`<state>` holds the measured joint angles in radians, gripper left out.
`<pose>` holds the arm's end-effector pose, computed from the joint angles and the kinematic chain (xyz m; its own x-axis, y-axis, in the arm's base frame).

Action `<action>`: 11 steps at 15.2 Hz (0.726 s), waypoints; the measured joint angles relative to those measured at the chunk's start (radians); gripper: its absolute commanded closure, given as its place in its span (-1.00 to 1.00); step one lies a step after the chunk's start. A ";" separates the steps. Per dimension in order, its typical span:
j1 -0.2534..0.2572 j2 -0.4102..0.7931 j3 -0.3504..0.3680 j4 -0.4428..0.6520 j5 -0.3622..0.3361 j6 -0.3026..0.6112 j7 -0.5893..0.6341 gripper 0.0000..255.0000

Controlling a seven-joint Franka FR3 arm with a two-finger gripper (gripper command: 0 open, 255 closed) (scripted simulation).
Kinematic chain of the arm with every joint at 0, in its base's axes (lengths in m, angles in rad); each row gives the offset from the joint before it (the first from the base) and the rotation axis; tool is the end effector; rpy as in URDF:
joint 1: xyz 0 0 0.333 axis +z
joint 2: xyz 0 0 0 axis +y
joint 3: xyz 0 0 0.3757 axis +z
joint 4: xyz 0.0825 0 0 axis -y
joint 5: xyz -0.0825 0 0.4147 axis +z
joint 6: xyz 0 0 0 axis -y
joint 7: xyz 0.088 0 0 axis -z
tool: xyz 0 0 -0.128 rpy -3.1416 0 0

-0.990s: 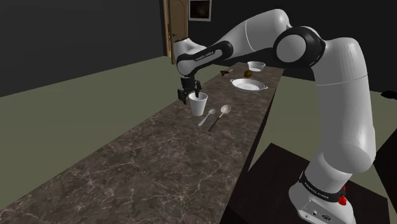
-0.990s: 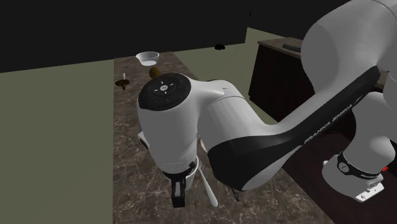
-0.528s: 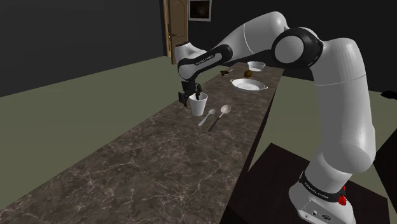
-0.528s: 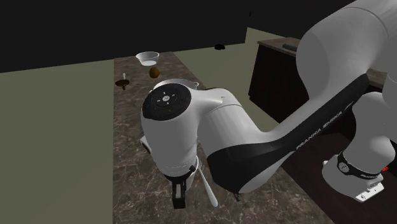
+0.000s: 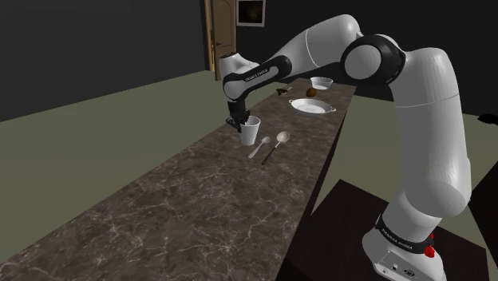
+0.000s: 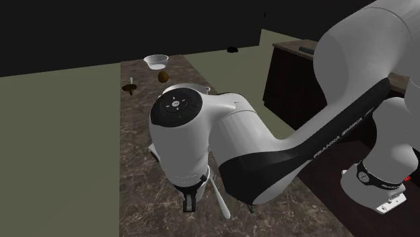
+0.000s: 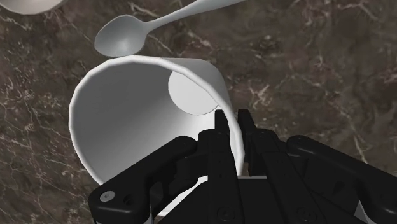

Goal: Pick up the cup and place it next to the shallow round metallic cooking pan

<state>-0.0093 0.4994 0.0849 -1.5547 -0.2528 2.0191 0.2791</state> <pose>0.7422 0.0274 0.3751 0.9951 -0.0984 0.0105 -0.0986 -0.9775 0.1865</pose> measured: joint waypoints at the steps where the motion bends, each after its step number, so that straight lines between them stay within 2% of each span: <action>1: 0.000 0.000 0.000 0.000 0.000 0.000 0.000 1.00; 6: 0.000 -0.001 0.000 0.004 0.001 -0.005 -0.001 1.00; 11: 0.001 -0.017 0.002 0.039 0.007 -0.056 -0.012 1.00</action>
<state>-0.0085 0.4823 0.0873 -1.5157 -0.2460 1.9631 0.2675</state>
